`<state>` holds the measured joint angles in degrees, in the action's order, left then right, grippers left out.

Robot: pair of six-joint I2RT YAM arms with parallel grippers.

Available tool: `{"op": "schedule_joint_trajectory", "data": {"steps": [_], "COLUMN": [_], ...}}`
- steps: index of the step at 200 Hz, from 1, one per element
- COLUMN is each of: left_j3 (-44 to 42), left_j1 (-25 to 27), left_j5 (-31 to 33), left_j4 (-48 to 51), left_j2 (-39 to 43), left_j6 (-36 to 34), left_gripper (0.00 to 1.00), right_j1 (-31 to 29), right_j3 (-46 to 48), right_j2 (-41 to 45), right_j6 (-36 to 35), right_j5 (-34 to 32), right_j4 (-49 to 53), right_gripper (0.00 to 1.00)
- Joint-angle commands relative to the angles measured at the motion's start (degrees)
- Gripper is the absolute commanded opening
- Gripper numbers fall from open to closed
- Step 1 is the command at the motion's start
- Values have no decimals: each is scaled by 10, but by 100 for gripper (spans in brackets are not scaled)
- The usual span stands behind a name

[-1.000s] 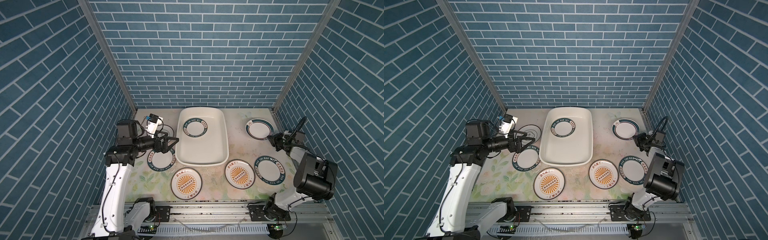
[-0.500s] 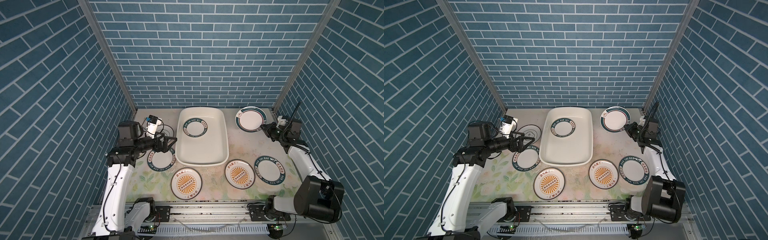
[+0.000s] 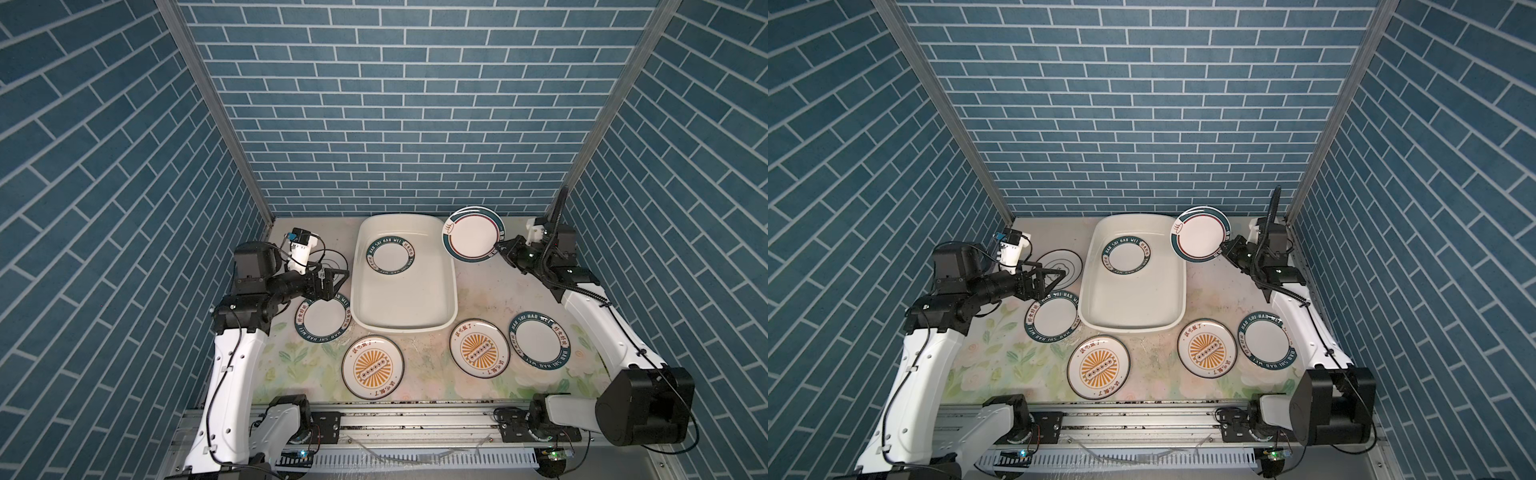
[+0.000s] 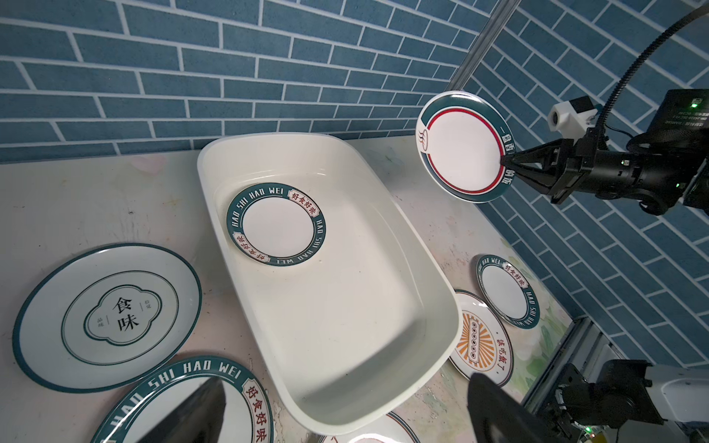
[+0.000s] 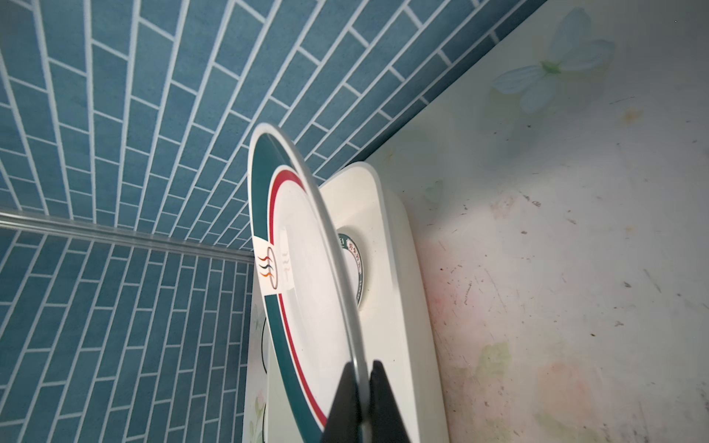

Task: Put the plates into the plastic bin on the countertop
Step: 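Lift the plate upright with the right gripper and carry it over the bin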

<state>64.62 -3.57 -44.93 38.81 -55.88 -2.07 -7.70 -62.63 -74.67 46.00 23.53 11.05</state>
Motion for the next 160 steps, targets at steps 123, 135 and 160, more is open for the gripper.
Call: {"op": "schedule_joint_trajectory", "data": {"steps": [123, 135, 160], "left_j3": [38, 40, 36], "left_j1": [-6, -6, -6], "left_j5": [-52, -54, -61], "left_j4": [42, 42, 40], "left_j2": [2, 2, 3], "left_j6": [-42, -40, -36], "left_gripper": [100, 99, 100], "right_j1": [-176, -183, -198], "right_j3": [-159, -161, -175], "right_j2": [-145, -154, -182], "right_j6": [-30, -27, -25], "right_j5": [-72, -75, -77], "right_j4": [-23, -31, -39], "right_gripper": [1, 1, 1]}}
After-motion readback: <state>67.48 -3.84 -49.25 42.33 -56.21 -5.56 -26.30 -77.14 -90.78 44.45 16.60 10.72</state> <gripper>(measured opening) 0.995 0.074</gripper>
